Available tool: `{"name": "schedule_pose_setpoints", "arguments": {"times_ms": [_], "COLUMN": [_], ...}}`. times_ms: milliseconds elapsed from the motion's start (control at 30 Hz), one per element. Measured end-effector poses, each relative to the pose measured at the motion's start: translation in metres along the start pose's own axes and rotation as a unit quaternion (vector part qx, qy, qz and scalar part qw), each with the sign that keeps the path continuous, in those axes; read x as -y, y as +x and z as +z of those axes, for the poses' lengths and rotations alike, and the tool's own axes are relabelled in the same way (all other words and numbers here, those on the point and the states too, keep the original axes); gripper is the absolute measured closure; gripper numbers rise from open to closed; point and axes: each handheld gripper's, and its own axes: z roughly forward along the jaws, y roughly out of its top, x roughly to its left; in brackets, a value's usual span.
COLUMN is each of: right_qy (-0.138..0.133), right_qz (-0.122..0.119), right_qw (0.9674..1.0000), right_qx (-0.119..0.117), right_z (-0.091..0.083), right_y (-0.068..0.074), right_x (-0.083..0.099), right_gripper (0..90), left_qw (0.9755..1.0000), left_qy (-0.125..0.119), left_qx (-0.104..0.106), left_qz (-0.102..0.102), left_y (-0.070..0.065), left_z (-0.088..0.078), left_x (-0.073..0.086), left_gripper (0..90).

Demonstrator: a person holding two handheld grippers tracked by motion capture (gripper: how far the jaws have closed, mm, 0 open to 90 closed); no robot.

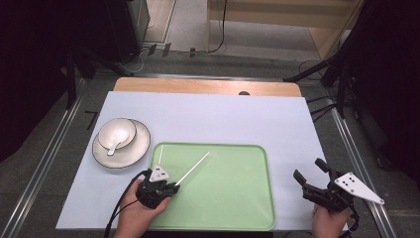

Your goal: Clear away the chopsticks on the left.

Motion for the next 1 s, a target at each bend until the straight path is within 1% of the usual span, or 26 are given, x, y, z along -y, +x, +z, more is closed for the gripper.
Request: {"name": "schedule_pose_setpoints", "arguments": {"times_ms": [167,233,300,400,467,533,600,633,667,733,767,800,867,933,1000], "right_qy": [0.0,0.0,0.0,0.0,0.0,0.0,-0.001,-0.001,-0.002,-0.002,-0.002,-0.002,-0.001,0.0,0.001], "right_qz": [0.002,0.002,0.001,0.001,-0.001,0.002,0.003,0.004,0.003,0.003,0.003,0.003,0.003,0.003,0.003], "right_qw": [1.0,1.0,1.0,1.0,1.0,1.0,1.0,1.0,1.0,1.0,1.0,1.0,1.0,1.0,1.0], "right_qx": [0.0,0.001,0.0,0.0,-0.001,-0.001,-0.001,0.0,0.0,0.0,0.0,0.0,-0.002,-0.002,-0.003], "right_z": [0.0,0.0,0.0,0.0,0.0,0.0,0.0,0.0,0.0,0.001,0.001,0.001,0.002,0.002,0.002], "right_y": [-0.001,-0.001,0.0,0.0,0.001,0.001,0.0,-0.001,-0.001,-0.002,-0.002,-0.002,-0.001,-0.001,0.0], "right_x": [0.0,0.0,0.0,0.0,0.0,0.0,0.0,0.0,0.0,0.0,0.0,0.0,0.0,0.0,0.0], "right_gripper": [12.8,12.8,12.8,12.8,12.8,12.8,12.8,12.8,12.8,12.8,12.8,12.8,12.8,12.8,12.8], "left_qw": [0.9999,0.9998,0.9998,0.9998,0.9998,0.9998,0.9997,0.9996,0.9996,0.9997,0.9996,0.9995,0.9993,0.9992,0.9992], "left_qy": [-0.003,-0.003,-0.002,-0.004,-0.006,-0.009,-0.016,-0.021,-0.023,-0.021,-0.022,-0.026,-0.026,-0.019,-0.012], "left_qx": [-0.006,-0.003,-0.003,-0.004,0.004,0.006,0.011,0.013,0.015,0.015,0.013,0.016,0.023,0.032,0.033], "left_qz": [-0.015,-0.02,-0.02,-0.018,-0.02,-0.018,-0.018,-0.014,-0.01,0.004,0.009,0.013,0.014,0.014,0.018], "left_y": [-0.004,-0.004,-0.005,-0.006,-0.005,-0.004,-0.003,-0.003,-0.004,-0.007,-0.009,-0.009,-0.01,-0.011,-0.012], "left_z": [0.002,0.002,0.002,0.002,0.003,0.004,0.006,0.007,0.009,0.013,0.017,0.021,0.031,0.042,0.052], "left_x": [-0.001,-0.001,-0.001,-0.001,-0.002,-0.005,-0.012,-0.016,-0.021,-0.031,-0.036,-0.041,-0.05,-0.057,-0.064], "left_gripper": [83.8,81.8,79.4,78.3,74.6,71.2,71.8,73.4,75.4,82.4,85.0,87.0,89.7,89.8,89.8]}}
